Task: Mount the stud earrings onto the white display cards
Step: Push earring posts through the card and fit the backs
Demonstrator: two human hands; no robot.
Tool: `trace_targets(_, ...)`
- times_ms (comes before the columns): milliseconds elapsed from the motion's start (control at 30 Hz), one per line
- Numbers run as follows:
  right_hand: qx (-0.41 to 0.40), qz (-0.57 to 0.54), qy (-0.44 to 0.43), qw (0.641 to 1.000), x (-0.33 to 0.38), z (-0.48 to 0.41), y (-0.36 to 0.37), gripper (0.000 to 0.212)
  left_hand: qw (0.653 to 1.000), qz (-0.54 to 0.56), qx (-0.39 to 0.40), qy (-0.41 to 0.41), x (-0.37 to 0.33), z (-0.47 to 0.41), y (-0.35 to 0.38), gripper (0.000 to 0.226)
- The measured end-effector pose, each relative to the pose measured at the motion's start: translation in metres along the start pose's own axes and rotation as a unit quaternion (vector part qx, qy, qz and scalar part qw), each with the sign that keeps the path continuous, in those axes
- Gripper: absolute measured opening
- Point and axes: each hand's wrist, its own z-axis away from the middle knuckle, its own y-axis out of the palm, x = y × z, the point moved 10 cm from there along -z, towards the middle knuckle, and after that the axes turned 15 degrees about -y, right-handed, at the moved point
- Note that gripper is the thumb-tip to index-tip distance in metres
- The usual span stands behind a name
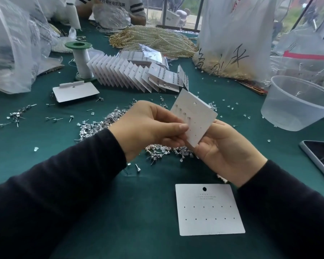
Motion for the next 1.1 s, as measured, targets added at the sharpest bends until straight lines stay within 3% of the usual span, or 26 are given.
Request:
trace_targets(133, 0.015, 0.015, -0.013, 1.000, 0.003, 0.000, 0.005, 0.042, 0.995, -0.084, -0.009, 0.061, -0.013, 0.009, 0.010, 0.009)
trace_targets(400, -0.031, 0.023, -0.024, 0.999, 0.012, -0.001, -0.003, 0.052, 0.994, -0.096, -0.026, 0.039, -0.010, 0.008, 0.002, 0.015)
trace_targets(600, -0.034, -0.002, -0.001, 0.999, 0.009, 0.001, -0.001, 0.049, 0.996, -0.066, -0.058, 0.034, -0.014, 0.010, -0.009, 0.017)
trace_targets(900, -0.029, -0.018, 0.012, 0.999, 0.006, 0.003, 0.000, 0.043, 0.999, -0.001, -0.047, 0.006, -0.006, 0.005, -0.011, 0.009)
trace_targets(1100, -0.035, 0.022, -0.014, 0.999, 0.009, 0.003, -0.002, 0.066, 0.998, 0.042, -0.043, -0.003, -0.004, 0.007, -0.006, 0.013)
